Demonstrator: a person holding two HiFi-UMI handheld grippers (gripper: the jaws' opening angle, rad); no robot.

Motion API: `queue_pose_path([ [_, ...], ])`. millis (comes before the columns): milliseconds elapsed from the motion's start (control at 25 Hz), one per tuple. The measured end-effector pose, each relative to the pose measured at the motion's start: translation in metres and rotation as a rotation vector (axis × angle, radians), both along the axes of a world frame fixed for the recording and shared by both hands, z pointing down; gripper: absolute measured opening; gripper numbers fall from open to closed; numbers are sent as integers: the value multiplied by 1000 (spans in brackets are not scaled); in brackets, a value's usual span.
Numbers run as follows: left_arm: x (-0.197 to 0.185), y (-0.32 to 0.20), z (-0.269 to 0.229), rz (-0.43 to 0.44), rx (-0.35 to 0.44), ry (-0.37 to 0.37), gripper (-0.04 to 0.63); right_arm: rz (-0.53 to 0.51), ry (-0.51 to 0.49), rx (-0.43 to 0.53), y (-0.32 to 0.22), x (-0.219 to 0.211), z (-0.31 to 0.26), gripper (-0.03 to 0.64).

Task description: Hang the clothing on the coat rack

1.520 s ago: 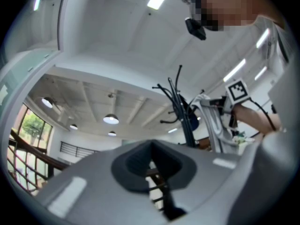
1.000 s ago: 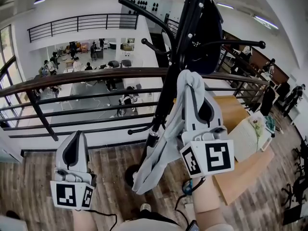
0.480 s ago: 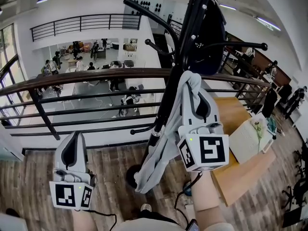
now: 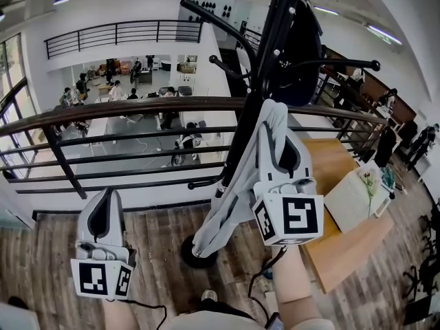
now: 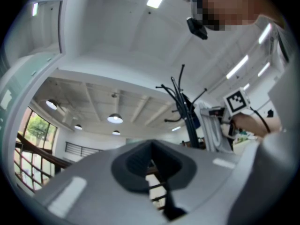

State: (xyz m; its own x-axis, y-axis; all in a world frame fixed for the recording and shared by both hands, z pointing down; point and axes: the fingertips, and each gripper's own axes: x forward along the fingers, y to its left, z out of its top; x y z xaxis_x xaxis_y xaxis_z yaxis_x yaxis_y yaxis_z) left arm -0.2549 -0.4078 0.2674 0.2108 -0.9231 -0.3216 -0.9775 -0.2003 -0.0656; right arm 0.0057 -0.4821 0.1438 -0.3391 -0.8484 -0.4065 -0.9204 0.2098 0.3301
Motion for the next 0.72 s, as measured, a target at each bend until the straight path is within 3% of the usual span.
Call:
queue_pose_path([
  [480,-2,25,4,21,-3,-3,9,13,-27,3,38,5,7,92],
  [720,1,41,5,51,-8,-7,9,25,-36,-10,62,8,14,47],
])
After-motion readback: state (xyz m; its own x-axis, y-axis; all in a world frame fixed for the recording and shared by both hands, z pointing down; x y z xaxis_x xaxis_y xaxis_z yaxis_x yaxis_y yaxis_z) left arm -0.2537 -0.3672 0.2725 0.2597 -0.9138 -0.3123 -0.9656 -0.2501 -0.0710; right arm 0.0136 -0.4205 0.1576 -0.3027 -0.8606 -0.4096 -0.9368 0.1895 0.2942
